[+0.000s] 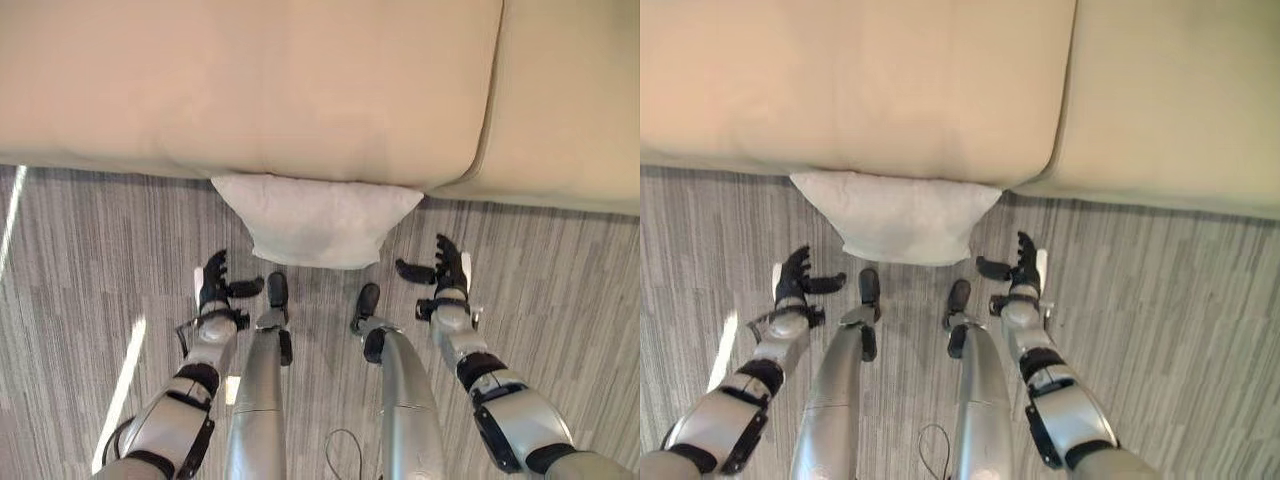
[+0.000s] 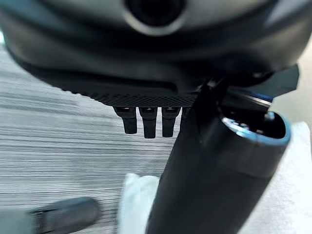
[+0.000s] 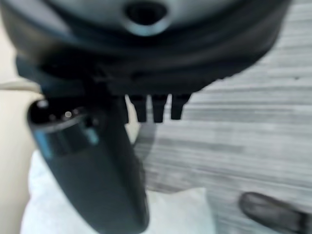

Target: Pick up all the scattered cushions and arrange them neatly on the sofa.

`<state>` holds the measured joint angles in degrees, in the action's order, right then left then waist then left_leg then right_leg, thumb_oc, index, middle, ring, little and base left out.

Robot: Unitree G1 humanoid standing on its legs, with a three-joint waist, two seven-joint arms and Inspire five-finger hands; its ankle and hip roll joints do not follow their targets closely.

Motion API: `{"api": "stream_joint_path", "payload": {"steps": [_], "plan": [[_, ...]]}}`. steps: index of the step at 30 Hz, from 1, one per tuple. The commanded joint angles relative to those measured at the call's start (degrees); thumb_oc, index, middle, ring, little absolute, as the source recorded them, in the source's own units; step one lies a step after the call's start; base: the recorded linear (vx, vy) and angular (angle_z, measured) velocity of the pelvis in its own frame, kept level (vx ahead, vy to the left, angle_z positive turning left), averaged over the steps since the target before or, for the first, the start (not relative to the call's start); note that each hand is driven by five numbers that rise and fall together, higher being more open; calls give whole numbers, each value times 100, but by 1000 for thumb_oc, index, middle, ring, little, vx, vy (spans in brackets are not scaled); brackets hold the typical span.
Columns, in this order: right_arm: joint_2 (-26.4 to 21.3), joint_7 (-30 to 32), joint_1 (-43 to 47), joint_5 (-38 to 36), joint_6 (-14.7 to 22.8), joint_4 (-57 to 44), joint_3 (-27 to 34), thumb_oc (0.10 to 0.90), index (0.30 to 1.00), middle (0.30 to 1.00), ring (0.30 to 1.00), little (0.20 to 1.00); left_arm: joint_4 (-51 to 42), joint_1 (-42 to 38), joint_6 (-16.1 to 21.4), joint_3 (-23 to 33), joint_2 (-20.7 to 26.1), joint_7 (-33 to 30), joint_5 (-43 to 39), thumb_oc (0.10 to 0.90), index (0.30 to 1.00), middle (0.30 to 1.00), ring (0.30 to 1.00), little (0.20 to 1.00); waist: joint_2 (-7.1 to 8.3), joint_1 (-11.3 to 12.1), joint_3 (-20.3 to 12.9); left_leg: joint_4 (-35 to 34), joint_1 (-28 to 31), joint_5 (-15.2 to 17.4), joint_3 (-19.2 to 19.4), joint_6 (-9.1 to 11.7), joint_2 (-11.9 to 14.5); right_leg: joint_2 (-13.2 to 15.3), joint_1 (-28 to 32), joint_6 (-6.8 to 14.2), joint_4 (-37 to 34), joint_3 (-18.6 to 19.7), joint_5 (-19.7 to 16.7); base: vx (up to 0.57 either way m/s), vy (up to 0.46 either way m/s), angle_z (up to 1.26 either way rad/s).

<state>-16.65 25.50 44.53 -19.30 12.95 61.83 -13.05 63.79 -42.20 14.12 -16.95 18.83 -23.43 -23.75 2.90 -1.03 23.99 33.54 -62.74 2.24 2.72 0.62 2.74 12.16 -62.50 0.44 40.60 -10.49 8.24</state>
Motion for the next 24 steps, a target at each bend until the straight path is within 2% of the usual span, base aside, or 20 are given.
{"api": "stream_joint_path", "payload": {"steps": [1,3,9,18,24], "plan": [[-260,414,-458,-220,443,-425,-32,800,900,900,900,900,-318,247,532,175,121,-345,-232,800,900,900,900,900,-229,-47,-614,-170,-127,456,-153,-130,-185,-134,44,64,153,264,854,32,19,5],[-249,416,-254,-319,537,-519,-20,800,900,900,900,900,-490,93,609,194,145,-422,-296,800,900,900,900,900,-251,-37,-731,49,-544,542,-127,-179,-243,-131,-397,56,374,327,919,45,34,3],[-190,116,-94,-498,626,-686,-122,800,900,900,900,900,-725,42,691,289,147,-527,-336,800,900,900,900,900,-272,4,-804,215,-981,582,-98,-241,-284,-132,-879,106,577,426,916,6,9,-1],[-168,-27,27,-281,667,-919,-234,800,900,900,900,900,-1071,295,822,408,114,-513,-357,800,900,900,900,900,-297,89,-860,208,-1130,543,-133,-276,-360,-103,-1072,139,639,438,856,0,0,0],[-337,-261,318,-280,681,-1083,-406,800,900,900,900,900,-1146,-75,885,308,548,-8,-672,800,900,900,900,900,-283,50,-885,197,-1264,501,-173,-239,-348,-105,-1187,170,607,438,792,0,0,0]]}}
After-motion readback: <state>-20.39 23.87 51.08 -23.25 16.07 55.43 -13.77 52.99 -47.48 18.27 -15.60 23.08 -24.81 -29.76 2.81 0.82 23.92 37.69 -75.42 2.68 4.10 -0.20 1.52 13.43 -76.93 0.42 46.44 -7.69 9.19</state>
